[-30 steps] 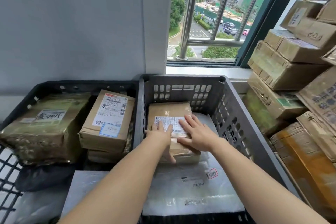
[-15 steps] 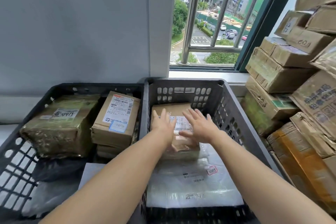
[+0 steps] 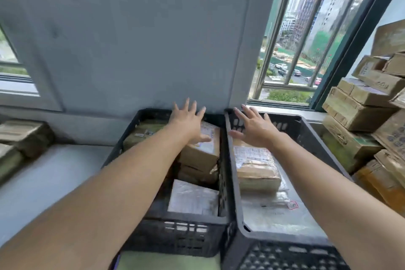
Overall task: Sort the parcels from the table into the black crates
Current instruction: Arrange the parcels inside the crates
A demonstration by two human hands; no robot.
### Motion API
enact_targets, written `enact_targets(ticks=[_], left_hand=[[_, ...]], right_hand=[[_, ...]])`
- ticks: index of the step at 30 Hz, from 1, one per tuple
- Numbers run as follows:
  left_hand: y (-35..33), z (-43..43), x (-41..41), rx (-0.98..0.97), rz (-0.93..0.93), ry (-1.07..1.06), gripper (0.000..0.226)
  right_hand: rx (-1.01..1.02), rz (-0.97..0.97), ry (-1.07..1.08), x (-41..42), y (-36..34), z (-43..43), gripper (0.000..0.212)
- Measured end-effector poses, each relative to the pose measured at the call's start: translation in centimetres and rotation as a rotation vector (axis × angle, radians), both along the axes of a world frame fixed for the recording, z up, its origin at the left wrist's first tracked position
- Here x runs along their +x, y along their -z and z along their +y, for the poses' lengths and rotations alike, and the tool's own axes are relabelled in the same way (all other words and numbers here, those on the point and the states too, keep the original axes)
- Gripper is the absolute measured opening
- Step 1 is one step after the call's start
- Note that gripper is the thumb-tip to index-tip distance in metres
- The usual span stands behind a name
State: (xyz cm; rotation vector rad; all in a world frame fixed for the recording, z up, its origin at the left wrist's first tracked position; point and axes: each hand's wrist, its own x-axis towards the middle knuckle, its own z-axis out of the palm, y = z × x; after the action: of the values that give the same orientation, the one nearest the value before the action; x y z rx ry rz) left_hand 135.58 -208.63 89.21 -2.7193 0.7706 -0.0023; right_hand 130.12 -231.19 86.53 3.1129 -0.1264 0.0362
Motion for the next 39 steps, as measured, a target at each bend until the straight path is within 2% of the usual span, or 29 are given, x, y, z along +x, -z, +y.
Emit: enact_targets(ticks=[12, 17, 21, 30, 39], left_hand=[[-2.2, 31.2, -3.6, -0.118, -0.058, -0.157, 0.107], [-1.2, 44.0, -4.7, -0.22, -0.032, -0.313, 0.103], [0.3, 53.3, -4.7, -0.204, -0.019, -0.463, 0.1], [4.7, 69.7, -0.5, -0.165, 0.023, -0.676, 0.1], [9.7, 79.3, 10.2, -0.151, 0.095, -0.709, 0.102]], right_hand=[[-0.044, -0.042, -0.228, 1.2, -2.2, 31.5, 0.087], [0.011, -0.06, -0.397, 2.6, -2.3, 45.0, 0.09], [-0.03, -0.044, -0.502, 4.8, -0.6, 54.3, 0.092], [0.114, 0.064, -0.642, 13.7, 6.0, 70.2, 0.095], [0.227, 0.199, -0.561, 23.2, 12.3, 79.0, 0.093]])
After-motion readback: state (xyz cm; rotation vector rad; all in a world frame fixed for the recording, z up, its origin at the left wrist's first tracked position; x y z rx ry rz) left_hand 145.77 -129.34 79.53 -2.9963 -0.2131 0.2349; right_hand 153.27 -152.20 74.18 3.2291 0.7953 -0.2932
